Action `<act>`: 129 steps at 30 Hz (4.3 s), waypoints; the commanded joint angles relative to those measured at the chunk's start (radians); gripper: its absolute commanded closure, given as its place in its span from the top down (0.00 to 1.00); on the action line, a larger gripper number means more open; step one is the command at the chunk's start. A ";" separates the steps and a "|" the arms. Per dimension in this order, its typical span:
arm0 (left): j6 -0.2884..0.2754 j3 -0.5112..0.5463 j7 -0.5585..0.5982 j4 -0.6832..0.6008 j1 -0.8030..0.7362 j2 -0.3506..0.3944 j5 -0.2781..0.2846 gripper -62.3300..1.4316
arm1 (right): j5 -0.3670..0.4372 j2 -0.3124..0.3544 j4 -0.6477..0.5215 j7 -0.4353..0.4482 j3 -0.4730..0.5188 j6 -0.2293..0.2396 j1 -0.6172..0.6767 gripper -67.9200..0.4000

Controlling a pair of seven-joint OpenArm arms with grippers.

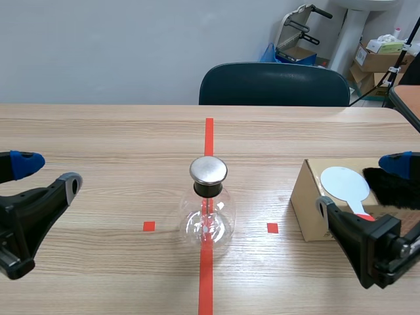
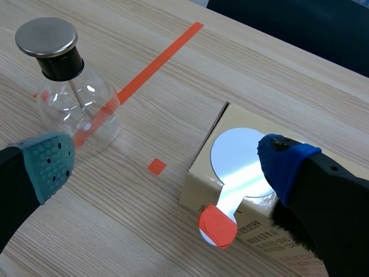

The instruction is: Do the electroscope experiment

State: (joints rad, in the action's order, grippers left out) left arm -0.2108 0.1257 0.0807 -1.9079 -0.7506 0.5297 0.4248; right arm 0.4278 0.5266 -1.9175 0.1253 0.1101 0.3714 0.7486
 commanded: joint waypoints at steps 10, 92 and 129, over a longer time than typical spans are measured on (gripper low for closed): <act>-0.002 -0.002 0.016 -0.019 0.003 0.003 0.001 0.61 | -0.506 0.008 -0.098 0.089 0.013 0.018 0.038 1.00; -0.125 -0.217 0.189 -0.019 0.019 0.371 -0.002 0.61 | -1.547 -0.183 0.539 0.105 -0.240 -0.931 -0.236 0.89; -0.125 -0.217 0.188 -0.019 0.019 0.371 -0.002 0.61 | -1.547 -0.183 0.539 0.089 -0.240 -0.929 -0.236 0.02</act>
State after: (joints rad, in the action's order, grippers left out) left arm -0.3344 -0.0914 0.2584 -1.9079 -0.7334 0.9028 0.4194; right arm -1.1221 0.3275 -1.3678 0.2226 -0.1333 -0.5461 0.5159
